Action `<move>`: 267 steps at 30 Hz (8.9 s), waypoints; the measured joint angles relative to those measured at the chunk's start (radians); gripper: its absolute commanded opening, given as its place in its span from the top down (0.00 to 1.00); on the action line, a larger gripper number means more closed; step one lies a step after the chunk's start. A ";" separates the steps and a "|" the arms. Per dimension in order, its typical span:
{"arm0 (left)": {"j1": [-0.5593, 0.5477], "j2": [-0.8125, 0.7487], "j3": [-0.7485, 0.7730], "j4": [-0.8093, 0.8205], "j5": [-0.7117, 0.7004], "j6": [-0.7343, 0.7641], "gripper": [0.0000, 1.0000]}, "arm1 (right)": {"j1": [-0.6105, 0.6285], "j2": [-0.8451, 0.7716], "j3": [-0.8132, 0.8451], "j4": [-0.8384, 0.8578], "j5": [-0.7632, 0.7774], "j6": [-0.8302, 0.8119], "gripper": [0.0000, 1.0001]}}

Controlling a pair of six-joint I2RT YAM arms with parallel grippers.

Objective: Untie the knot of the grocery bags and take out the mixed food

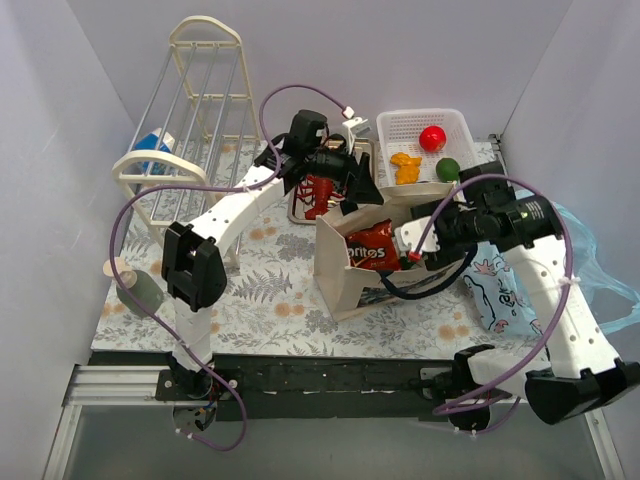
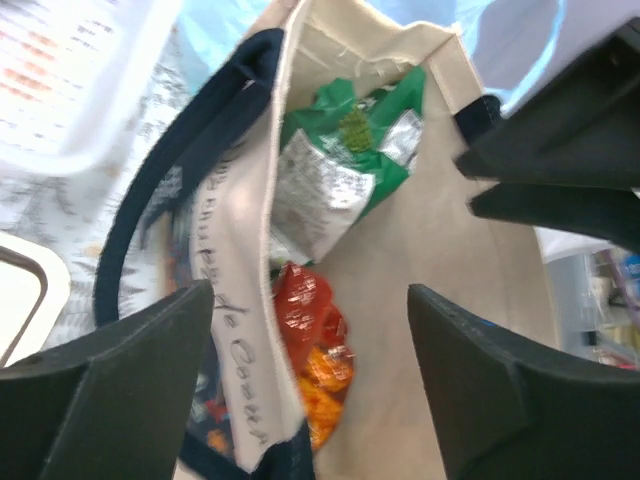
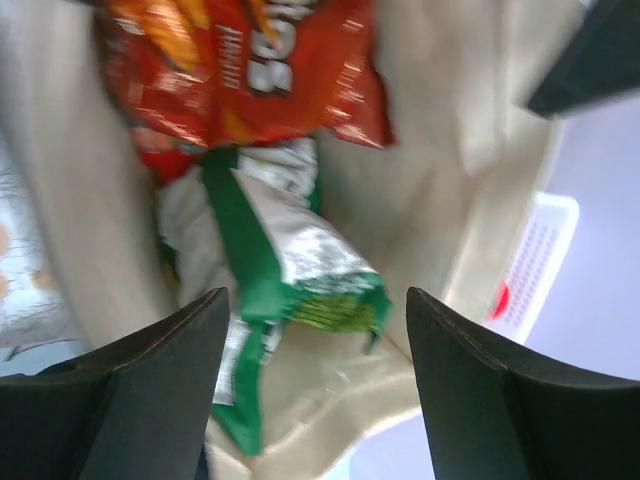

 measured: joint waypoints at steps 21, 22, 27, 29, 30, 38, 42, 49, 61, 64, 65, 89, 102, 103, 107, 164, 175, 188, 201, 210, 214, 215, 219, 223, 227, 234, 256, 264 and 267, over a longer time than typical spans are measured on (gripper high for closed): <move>0.095 -0.226 -0.114 -0.102 -0.098 0.188 0.16 | -0.043 0.239 -0.124 0.138 0.102 0.051 0.36; 0.095 -0.226 -0.116 -0.106 -0.098 0.193 0.16 | -0.047 0.248 -0.135 0.138 0.117 0.057 0.61; 0.099 -0.227 -0.119 -0.128 -0.102 0.220 0.16 | -0.047 0.274 -0.111 0.085 0.140 0.099 0.96; 0.099 -0.227 -0.119 -0.134 -0.102 0.230 0.16 | -0.047 0.300 -0.030 0.046 0.124 0.133 0.99; 0.099 -0.227 -0.119 -0.136 -0.102 0.234 0.16 | -0.047 0.308 0.007 0.032 0.116 0.143 0.99; 0.099 -0.227 -0.119 -0.134 -0.091 0.250 0.15 | -0.047 0.323 0.395 -0.057 0.002 0.253 0.99; 0.101 -0.227 -0.121 -0.107 -0.033 0.250 0.14 | -0.047 0.289 0.463 -0.030 -0.080 0.285 0.99; 0.101 -0.229 -0.137 0.036 0.081 0.173 0.11 | 0.004 0.142 0.368 0.101 -0.163 0.210 0.99; 0.103 -0.167 -0.052 0.139 0.209 0.020 0.11 | 0.046 0.021 0.142 0.363 -0.201 0.111 0.99; 0.103 -0.167 -0.087 0.156 0.244 -0.003 0.18 | 0.046 0.019 0.131 0.400 -0.201 0.132 0.99; 0.103 -0.167 -0.093 0.157 0.254 -0.008 0.20 | 0.046 0.018 0.125 0.414 -0.202 0.139 0.99; 0.103 0.021 0.016 0.130 0.370 0.008 1.00 | 0.079 -0.011 0.005 0.539 -0.163 0.170 0.82; 0.183 0.027 0.278 0.093 0.185 0.123 1.00 | -0.001 -0.045 -0.056 1.044 0.143 0.689 0.02; 0.197 0.020 0.299 0.102 0.141 0.162 1.00 | -0.024 -0.033 -0.033 1.069 0.166 0.740 0.02; 0.237 -0.047 0.289 0.136 -0.035 0.419 1.00 | -0.118 0.011 0.010 1.174 0.256 0.953 0.02; 0.874 -0.005 0.054 0.608 -0.108 1.640 1.00 | -0.141 0.143 -0.301 1.386 0.151 1.332 0.04; 0.873 -0.086 -0.192 0.870 -0.074 1.624 0.66 | -0.144 0.142 -0.313 1.387 0.140 1.332 0.04; 0.862 -0.169 -0.211 0.817 -0.077 1.690 0.12 | -0.144 0.142 -0.314 1.387 0.136 1.331 0.04; 0.901 -0.346 -0.322 0.663 -0.230 1.488 0.03 | -0.145 0.142 -0.312 1.381 0.087 1.317 0.08; 0.890 -0.271 0.027 0.679 -0.492 1.025 0.02 | -0.150 0.159 -0.158 1.010 -0.351 1.040 0.35; 0.770 -0.288 0.076 0.673 -0.503 0.966 0.02 | -0.148 0.215 -0.062 0.764 -0.499 0.892 0.28; 0.715 -0.284 0.092 0.662 -0.506 0.954 0.02 | -0.148 0.226 -0.064 0.711 -0.523 0.865 0.26; 0.467 -0.228 0.183 0.608 -0.509 0.886 0.02 | -0.146 0.257 -0.128 0.572 -0.562 0.831 0.08; 0.296 -0.171 0.263 0.512 -0.485 0.766 0.02 | -0.139 0.256 -0.235 0.563 -0.527 0.886 0.02; 0.203 -0.177 0.227 0.439 -0.445 0.621 0.03 | -0.129 0.274 -0.261 0.565 -0.510 0.938 0.02; 0.114 -0.202 0.056 0.391 -0.403 0.427 0.03 | -0.095 0.347 -0.298 0.678 -0.514 1.049 0.66; 0.111 -0.211 0.063 0.325 -0.233 0.178 0.02 | -0.226 0.253 0.361 0.631 -0.501 1.002 0.99; 0.111 -0.191 0.166 0.321 -0.216 0.126 0.02 | -0.250 0.315 0.401 0.808 -0.476 1.105 0.99; 0.111 -0.171 0.171 0.321 -0.192 0.096 0.02 | -0.250 0.316 0.387 0.843 -0.477 1.127 0.99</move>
